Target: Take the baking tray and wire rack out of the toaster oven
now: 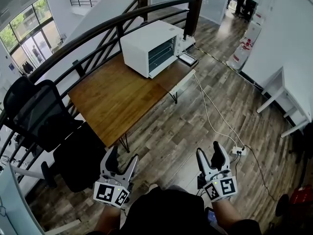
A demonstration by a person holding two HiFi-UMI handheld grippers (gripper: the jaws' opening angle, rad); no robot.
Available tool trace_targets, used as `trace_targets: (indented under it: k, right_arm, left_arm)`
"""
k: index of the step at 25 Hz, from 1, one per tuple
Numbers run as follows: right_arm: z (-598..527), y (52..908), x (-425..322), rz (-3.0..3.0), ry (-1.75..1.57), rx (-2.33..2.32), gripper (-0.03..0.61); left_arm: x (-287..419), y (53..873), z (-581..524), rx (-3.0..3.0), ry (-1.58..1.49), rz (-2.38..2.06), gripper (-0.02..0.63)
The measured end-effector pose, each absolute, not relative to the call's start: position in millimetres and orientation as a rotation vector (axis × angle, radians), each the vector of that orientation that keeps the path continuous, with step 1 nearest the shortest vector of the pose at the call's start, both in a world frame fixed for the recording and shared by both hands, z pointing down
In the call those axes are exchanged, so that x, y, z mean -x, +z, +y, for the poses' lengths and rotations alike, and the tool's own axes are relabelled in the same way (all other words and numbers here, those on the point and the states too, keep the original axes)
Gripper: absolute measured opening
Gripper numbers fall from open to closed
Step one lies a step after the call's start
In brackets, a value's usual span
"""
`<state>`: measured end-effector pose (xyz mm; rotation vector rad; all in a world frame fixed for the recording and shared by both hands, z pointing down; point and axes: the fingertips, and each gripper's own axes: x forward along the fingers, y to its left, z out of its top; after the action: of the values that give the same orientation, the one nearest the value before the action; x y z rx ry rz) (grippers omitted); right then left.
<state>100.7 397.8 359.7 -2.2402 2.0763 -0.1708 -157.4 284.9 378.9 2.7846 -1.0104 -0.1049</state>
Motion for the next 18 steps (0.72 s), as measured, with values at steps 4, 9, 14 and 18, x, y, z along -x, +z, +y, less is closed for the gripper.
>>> trace_targets:
  k: [4, 9, 14, 18]
  right_arm:
    - [393.8, 360.3, -94.1, 2.065, -0.189, 2.242, 0.279]
    - [379.4, 367.2, -98.2, 2.051, -0.214, 2.252, 0.268]
    - [349.4, 373.9, -111.3, 2.058, -0.224, 2.218, 0.255]
    - [303.9, 376.6, -141.7, 2.052, -0.219, 2.212, 0.238]
  left_arm:
    - [165.9, 378.8, 275.9, -2.789, -0.107, -1.004, 0.324]
    - [163.1, 387.9, 263.3, -2.787, -0.086, -0.985, 0.322]
    - [148.9, 390.9, 241.5, -2.793, -0.081, -0.985, 0.322]
    - [129.0, 386.3, 209.8, -2.808, -0.094, -1.001, 0.322]
